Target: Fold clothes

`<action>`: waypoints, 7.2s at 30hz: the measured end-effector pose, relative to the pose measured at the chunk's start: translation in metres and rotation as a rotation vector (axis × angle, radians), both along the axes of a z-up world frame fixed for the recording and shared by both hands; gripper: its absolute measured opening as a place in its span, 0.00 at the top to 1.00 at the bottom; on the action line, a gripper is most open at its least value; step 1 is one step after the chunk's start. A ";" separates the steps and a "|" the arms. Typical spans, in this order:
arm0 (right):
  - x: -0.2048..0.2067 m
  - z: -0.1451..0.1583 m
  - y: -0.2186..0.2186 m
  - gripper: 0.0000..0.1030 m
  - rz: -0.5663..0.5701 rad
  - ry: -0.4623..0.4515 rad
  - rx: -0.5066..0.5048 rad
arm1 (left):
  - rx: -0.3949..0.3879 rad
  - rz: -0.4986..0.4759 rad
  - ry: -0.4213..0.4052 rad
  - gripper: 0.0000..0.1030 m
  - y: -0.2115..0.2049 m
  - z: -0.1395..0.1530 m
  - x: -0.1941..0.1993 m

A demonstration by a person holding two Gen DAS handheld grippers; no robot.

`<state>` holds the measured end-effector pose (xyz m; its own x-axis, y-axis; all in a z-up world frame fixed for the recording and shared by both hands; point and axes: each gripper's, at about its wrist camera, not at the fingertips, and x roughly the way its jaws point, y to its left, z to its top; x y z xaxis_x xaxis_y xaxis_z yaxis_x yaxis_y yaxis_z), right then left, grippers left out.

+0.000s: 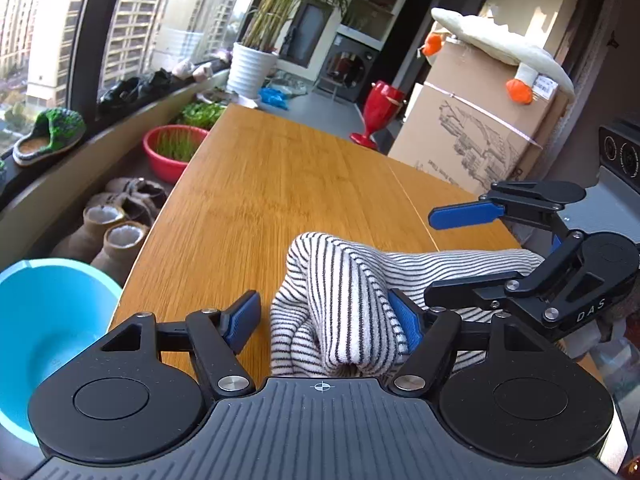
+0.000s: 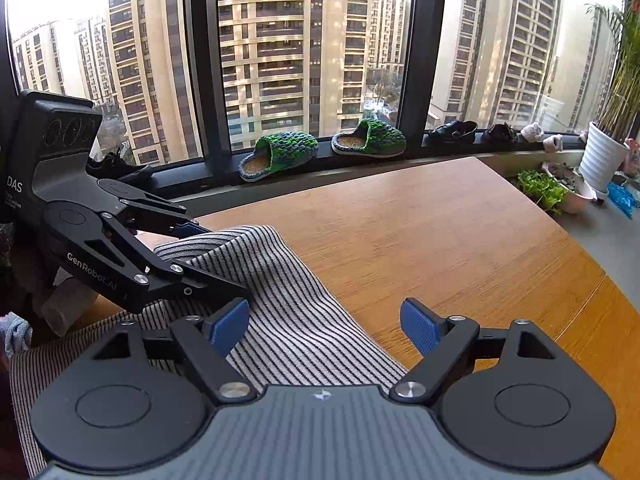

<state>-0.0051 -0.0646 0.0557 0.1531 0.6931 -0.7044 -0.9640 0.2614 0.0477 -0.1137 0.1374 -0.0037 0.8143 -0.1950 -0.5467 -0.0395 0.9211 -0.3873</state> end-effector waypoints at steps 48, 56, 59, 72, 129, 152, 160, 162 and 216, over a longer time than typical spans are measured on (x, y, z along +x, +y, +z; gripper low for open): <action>-0.172 0.018 -0.124 0.44 -0.212 -0.271 0.215 | -0.022 0.035 0.011 0.40 -0.031 0.025 -0.093; -0.113 -0.002 -0.206 0.40 -0.648 -0.093 0.299 | 0.000 0.048 0.024 0.40 -0.040 0.026 -0.097; -0.113 -0.033 -0.215 0.47 -0.659 0.004 0.289 | 0.012 0.055 0.027 0.37 -0.042 0.038 -0.105; -0.117 -0.053 -0.250 0.42 -0.689 0.112 0.393 | 0.013 0.001 0.098 0.27 -0.060 0.026 -0.112; -0.078 -0.030 -0.221 0.31 -0.790 -0.077 0.407 | 0.065 -0.052 0.082 0.42 -0.047 0.032 0.039; -0.029 -0.052 -0.254 0.58 -0.867 0.318 0.379 | -0.011 -0.130 0.169 0.16 -0.036 0.022 0.038; 0.020 -0.025 -0.232 0.76 -0.893 0.182 0.384 | 0.043 -0.093 0.054 0.61 -0.037 0.048 0.092; 0.018 -0.019 -0.231 0.79 -0.887 0.128 0.390 | 0.022 -0.090 -0.002 0.66 -0.033 0.061 0.088; -0.069 -0.042 -0.184 0.42 -0.740 -0.081 0.316 | -0.003 -0.183 -0.250 0.07 -0.081 0.080 0.042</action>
